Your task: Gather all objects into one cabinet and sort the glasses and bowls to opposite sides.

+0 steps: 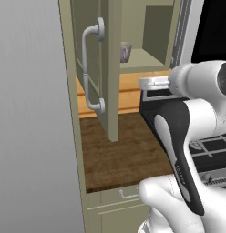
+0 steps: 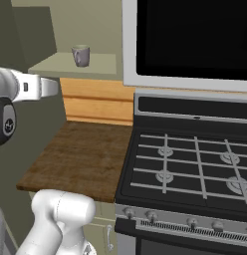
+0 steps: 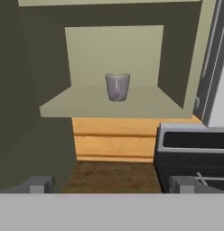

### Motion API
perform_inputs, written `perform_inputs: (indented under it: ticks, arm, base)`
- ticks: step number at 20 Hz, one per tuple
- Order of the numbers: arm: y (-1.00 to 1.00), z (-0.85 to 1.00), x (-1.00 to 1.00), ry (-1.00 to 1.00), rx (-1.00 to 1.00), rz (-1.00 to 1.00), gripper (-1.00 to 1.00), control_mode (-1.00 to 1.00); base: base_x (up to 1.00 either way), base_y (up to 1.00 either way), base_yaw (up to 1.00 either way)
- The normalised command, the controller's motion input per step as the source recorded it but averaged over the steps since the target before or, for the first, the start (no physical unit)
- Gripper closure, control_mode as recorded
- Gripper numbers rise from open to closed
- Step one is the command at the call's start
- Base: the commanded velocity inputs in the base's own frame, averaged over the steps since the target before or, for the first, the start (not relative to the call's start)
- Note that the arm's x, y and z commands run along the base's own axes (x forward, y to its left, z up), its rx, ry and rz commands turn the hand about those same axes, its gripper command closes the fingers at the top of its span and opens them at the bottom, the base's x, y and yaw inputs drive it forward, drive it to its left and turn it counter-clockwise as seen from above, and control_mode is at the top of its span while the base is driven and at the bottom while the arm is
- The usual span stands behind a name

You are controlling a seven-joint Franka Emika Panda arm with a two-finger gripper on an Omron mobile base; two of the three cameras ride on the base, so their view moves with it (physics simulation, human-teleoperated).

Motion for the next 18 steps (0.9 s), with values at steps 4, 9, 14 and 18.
perform_inputs:
  ticks: [4,9,14,18]
  arm:
    - [0.00,0.00,0.31,0.00,0.00,0.00,-1.00,-1.00]
    - [0.00,0.08,0.35,0.00,0.00,0.00,-1.00,-1.00]
    - [0.00,0.10,0.43,-0.04,0.00,0.00,-1.00,-1.00]
    - [0.00,0.07,0.52,-0.02,0.00,0.00,-1.00,-1.00]
  base:
    - [0.00,0.00,0.00]
    - [0.00,0.00,0.00]
    - [0.00,0.00,0.00]
    - [0.00,0.00,0.00]
